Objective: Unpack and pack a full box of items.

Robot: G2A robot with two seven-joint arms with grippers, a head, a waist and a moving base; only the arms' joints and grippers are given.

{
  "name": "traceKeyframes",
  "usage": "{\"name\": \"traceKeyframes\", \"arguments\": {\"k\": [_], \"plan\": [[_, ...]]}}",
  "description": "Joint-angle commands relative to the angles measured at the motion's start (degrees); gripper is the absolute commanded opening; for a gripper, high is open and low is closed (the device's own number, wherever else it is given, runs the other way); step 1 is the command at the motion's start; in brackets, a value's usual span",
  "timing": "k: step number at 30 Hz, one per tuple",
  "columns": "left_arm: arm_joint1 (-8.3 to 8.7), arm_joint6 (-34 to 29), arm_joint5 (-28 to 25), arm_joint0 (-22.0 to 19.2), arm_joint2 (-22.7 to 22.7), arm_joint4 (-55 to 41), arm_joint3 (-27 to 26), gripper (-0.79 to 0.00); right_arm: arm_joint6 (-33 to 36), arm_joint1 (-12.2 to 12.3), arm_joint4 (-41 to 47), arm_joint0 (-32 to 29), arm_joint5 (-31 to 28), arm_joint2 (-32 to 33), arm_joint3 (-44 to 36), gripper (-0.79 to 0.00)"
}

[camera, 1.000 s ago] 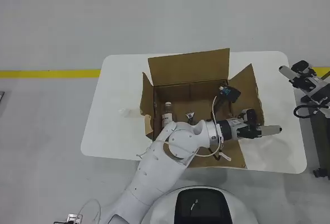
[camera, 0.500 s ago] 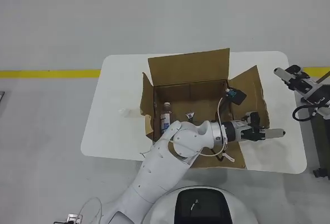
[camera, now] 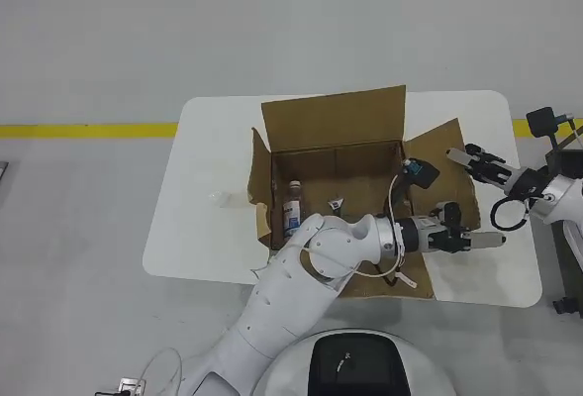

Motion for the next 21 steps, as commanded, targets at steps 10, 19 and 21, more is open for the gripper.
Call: {"name": "traceKeyframes", "arguments": {"k": [10, 19, 21], "plan": [[3.39, 2.10, 5.07, 3.78, -11.20, 12.38, -10.26, 0.000, -0.06, 0.10, 0.59, -1.01, -0.46, 0.50, 0.23, -0.785], [6.71, -4.53, 11.41, 10.99, -20.58, 24.95, -22.43, 0.000, -0.20, 0.17, 0.47, -1.94, -0.90, 0.70, 0.42, -0.785], [7.20, -5.06, 12.29, 12.53, -22.21, 26.45, -23.98, 0.000, -0.14, 0.20, 0.47, -2.20, -1.03, 0.81, 0.47, -0.785]]}}
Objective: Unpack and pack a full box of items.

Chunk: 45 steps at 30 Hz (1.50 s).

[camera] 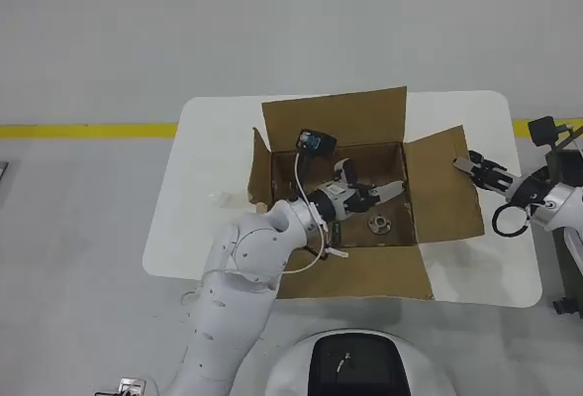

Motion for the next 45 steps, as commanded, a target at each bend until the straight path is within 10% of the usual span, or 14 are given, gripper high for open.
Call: {"name": "traceKeyframes", "arguments": {"k": [1, 14, 34, 36, 37, 45], "plan": [[0.53, -0.54, 0.91, 1.52, -1.91, 1.78, -1.39, 0.000, 0.09, 0.04, -0.08, -0.28, -0.17, 0.14, 0.02, -0.785], [3.36, -6.24, 2.91, 5.44, -10.53, 16.31, -8.64, 0.000, 0.14, 0.22, -0.88, -1.07, -0.63, 0.65, 0.23, -0.785], [5.11, -8.05, 4.10, 7.55, -11.79, 26.49, -9.06, 0.000, 0.09, 0.28, -2.17, -0.27, -0.82, -0.25, 1.49, -0.785], [5.12, -7.70, 4.18, 7.09, -11.44, 26.09, -9.78, 0.000, 0.15, 0.28, -2.13, -0.04, -0.71, -0.30, 1.53, -0.459], [5.07, -7.42, 3.98, 6.73, -10.93, 25.48, -10.40, 0.000, -0.23, 0.30, -2.03, 0.27, -0.70, -0.01, 1.34, 0.000], [4.23, -7.38, 3.01, 1.03, -3.24, 21.51, -9.40, 0.000, -5.41, 0.67, -6.81, 2.18, -4.00, 3.04, -0.89, 0.000]]}}
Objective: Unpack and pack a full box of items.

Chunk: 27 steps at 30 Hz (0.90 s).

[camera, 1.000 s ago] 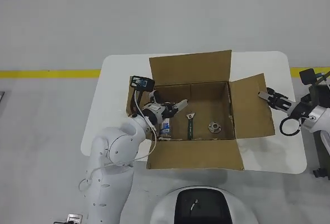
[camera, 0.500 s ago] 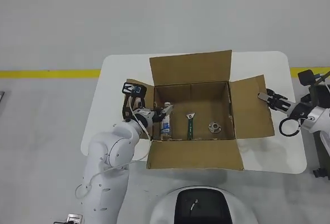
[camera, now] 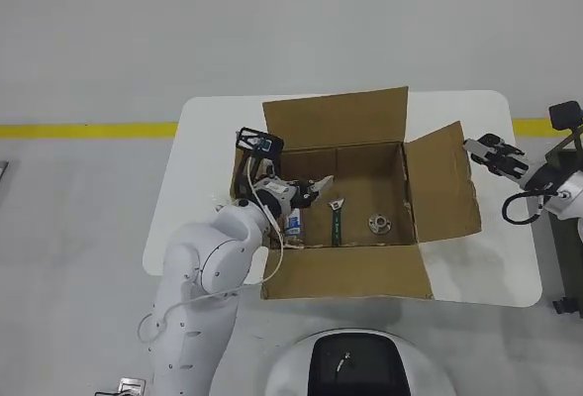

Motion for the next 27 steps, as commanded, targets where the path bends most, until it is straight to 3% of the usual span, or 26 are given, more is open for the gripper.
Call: {"name": "traceKeyframes", "arguments": {"k": [1, 4, 5, 7, 8, 14, 15, 16, 17, 27], "plan": [[-0.26, -0.73, -0.33, -2.05, 2.73, 0.14, 1.79, 0.000, -2.09, 0.10, -2.39, 0.31, -1.53, 0.72, -0.56, 0.000], [-0.71, -2.05, -1.07, -4.51, 6.65, 0.30, 4.59, 0.000, -6.90, 0.15, -6.29, 0.53, -4.40, 1.83, -1.33, 0.000], [-0.78, -2.86, -0.94, -5.15, 7.57, 1.19, 6.10, 0.000, -8.69, 0.16, -7.94, 0.49, -5.38, 2.13, -1.49, -0.249], [-0.85, -5.64, -0.36, -6.65, 9.64, 5.27, 8.41, 0.000, -12.60, 0.14, -11.67, 0.25, -7.86, 2.50, -1.94, -0.653], [-0.89, -6.82, 0.22, -7.13, 10.66, 7.51, 9.26, 0.000, -14.36, 0.14, -13.87, 0.00, -9.06, 2.55, -1.98, -0.763], [-1.34, -9.37, 4.69, -7.83, 12.57, 10.17, 12.31, 0.000, -24.37, -0.30, -19.33, -1.63, -12.11, 2.37, -2.28, -0.785], [-1.34, -9.37, 4.69, -7.83, 12.57, 10.17, 12.31, 0.000, -24.79, -0.33, -19.55, -1.70, -12.02, 2.35, -2.27, -0.785], [-1.34, -9.37, 4.69, -7.83, 12.57, 10.17, 12.31, 0.000, -24.79, -0.33, -19.55, -1.70, -12.02, 2.35, -2.27, -0.733], [-1.34, -9.37, 4.69, -7.83, 12.57, 10.17, 12.31, 0.000, -24.79, -0.33, -19.55, -1.70, -12.02, 2.35, -2.27, -0.785], [-1.30, -8.70, 4.54, -7.52, 12.67, 10.76, 12.38, 0.000, -24.83, -0.34, -19.64, -1.79, -11.91, 2.34, -2.35, -0.785]]}}
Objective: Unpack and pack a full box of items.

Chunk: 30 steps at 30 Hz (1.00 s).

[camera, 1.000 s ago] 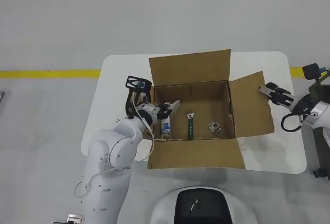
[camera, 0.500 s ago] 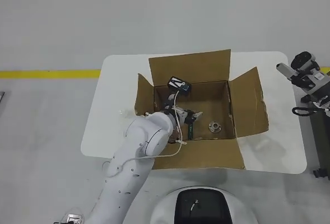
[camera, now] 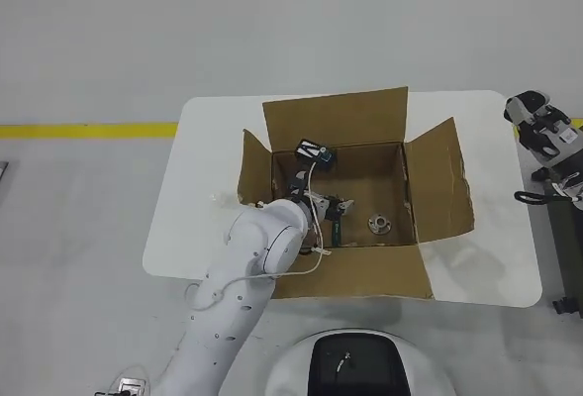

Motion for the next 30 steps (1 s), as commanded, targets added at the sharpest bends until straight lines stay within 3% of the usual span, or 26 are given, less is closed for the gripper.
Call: {"name": "traceKeyframes", "arguments": {"k": [1, 6, 15, 24, 30], "plan": [[0.03, 1.47, -0.55, 0.68, 0.33, 0.75, -0.06, 0.000, -0.18, -0.03, -0.52, -0.36, 0.21, -0.03, -0.57, -0.785], [-0.55, -1.24, 1.84, -1.48, 1.98, 1.99, 1.21, 0.000, -1.08, -0.02, -3.78, -0.94, -0.01, 0.37, -1.36, -0.785], [-2.72, -12.57, 8.40, -7.81, 8.76, 9.12, 8.78, 0.000, -1.64, -0.13, -5.82, -0.96, -0.74, 0.21, -1.94, -0.785], [-4.17, -17.56, 13.91, -9.79, 9.32, 10.45, 15.39, 0.000, -0.77, -0.03, -6.53, -0.37, -3.17, 0.77, -1.36, -0.785], [-4.36, -17.25, 14.19, -9.74, 8.97, 10.17, 15.87, 0.000, -0.48, -0.04, -6.72, -0.25, -3.73, 0.66, -1.02, -0.785]]}}
